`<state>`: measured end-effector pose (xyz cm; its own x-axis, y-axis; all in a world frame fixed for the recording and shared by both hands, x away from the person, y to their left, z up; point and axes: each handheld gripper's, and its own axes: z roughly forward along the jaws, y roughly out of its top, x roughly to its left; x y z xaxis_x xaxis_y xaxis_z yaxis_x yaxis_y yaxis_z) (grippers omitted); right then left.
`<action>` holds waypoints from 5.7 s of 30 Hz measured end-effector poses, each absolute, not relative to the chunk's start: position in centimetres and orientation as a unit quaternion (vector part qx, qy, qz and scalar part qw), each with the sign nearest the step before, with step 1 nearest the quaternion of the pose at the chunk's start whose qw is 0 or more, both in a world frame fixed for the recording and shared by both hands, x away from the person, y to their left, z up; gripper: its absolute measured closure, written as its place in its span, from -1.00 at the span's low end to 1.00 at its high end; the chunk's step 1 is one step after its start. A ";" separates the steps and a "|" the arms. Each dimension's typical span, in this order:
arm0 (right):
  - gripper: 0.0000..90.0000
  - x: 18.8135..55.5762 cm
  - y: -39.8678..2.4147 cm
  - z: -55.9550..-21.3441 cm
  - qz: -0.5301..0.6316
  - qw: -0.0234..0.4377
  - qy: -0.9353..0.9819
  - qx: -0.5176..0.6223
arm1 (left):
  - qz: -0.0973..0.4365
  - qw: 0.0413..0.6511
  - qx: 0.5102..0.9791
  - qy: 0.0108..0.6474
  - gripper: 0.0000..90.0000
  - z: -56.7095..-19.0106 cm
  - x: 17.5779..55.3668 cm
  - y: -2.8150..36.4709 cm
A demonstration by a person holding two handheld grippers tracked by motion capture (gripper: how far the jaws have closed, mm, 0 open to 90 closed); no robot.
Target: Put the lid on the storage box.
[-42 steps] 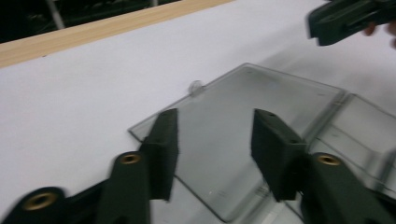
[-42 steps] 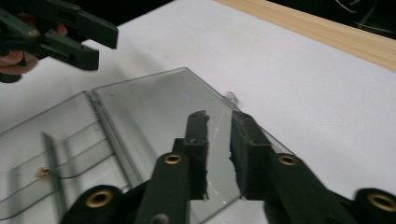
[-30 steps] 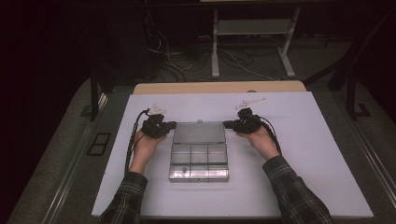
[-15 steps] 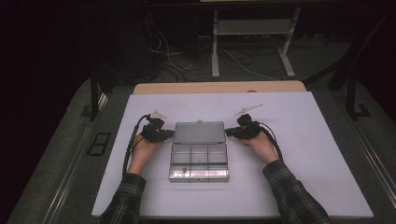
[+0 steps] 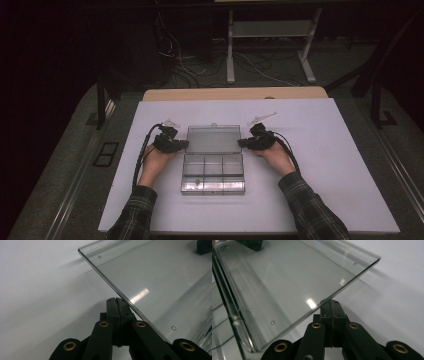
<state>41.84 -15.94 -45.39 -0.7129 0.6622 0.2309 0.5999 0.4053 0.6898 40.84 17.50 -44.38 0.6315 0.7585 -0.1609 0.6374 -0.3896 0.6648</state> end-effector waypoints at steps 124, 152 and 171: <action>0.99 30.3 -18.3 -37.5 0.509 0.042 0.824 0.246 | 0.164 0.539 0.769 0.303 0.15 -37.8 27.9 19.0; 0.99 28.7 -17.8 -40.6 0.473 0.016 0.847 0.241 | 0.080 0.500 0.805 0.310 0.93 -40.7 25.6 20.6; 0.99 29.1 -17.7 -41.6 0.442 0.016 0.864 0.241 | 0.080 0.469 0.825 0.305 0.96 -41.8 26.0 20.3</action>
